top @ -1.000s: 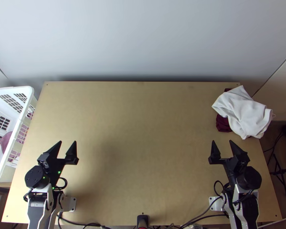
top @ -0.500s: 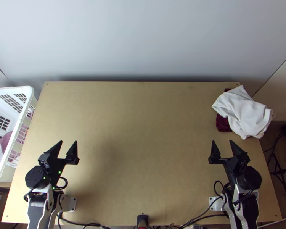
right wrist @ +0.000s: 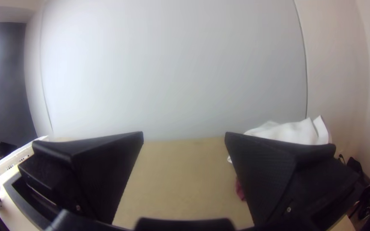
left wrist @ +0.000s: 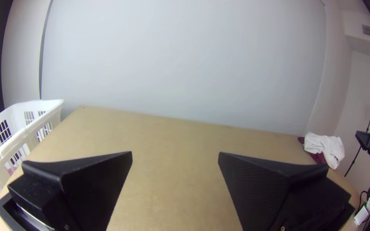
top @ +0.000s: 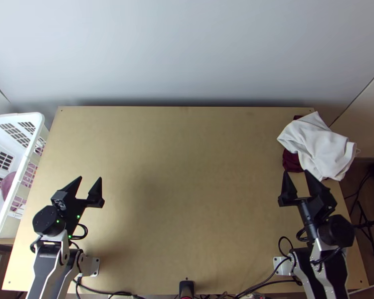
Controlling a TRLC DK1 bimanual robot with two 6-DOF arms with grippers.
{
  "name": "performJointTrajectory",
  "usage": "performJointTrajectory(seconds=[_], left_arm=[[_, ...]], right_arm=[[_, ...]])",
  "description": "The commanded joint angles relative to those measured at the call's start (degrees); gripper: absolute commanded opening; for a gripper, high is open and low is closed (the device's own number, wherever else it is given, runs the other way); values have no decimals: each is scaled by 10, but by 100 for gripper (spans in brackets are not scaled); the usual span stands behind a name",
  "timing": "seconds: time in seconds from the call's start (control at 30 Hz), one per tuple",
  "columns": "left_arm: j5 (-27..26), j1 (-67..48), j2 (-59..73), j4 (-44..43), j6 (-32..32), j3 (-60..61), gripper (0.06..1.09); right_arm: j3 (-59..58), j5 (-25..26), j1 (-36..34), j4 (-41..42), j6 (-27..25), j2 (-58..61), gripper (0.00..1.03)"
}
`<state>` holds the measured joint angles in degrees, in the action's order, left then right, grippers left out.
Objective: Fold the t-shirt
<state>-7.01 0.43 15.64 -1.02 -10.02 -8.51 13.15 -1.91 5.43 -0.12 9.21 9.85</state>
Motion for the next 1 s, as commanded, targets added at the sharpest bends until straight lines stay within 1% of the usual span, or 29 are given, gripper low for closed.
performJointTrajectory(seconds=[0.0,0.07,0.13,0.2,0.27,0.33,0.37,0.43,0.6,0.7,0.83,0.97], left_arm=[[-4,-24,92,29,18,-73,104],[-4,-30,106,55,33,-110,103],[-3,-32,126,80,36,-152,103],[-3,-32,149,99,45,-195,103],[3,-32,182,123,50,-236,103],[20,-32,228,138,52,-284,103],[21,-32,249,146,47,-306,104],[21,-30,276,134,36,-335,104],[23,-28,361,128,34,-418,104],[23,-39,413,132,32,-472,104],[26,-53,482,140,38,-539,104],[34,-50,557,147,37,-593,104]], right_arm=[[116,1,18,-8,-13,131,88],[143,1,32,-19,-15,160,88],[161,0,48,-26,-6,185,89],[162,2,81,-31,-2,192,89],[162,2,95,-30,-2,201,89],[178,6,94,-30,-6,231,89],[191,14,94,-30,-11,245,89],[224,21,92,-38,-24,277,89],[319,26,79,-55,-56,370,89],[367,30,69,-50,-76,434,89],[433,30,58,-48,-82,519,89],[493,30,56,-49,-75,594,89]])
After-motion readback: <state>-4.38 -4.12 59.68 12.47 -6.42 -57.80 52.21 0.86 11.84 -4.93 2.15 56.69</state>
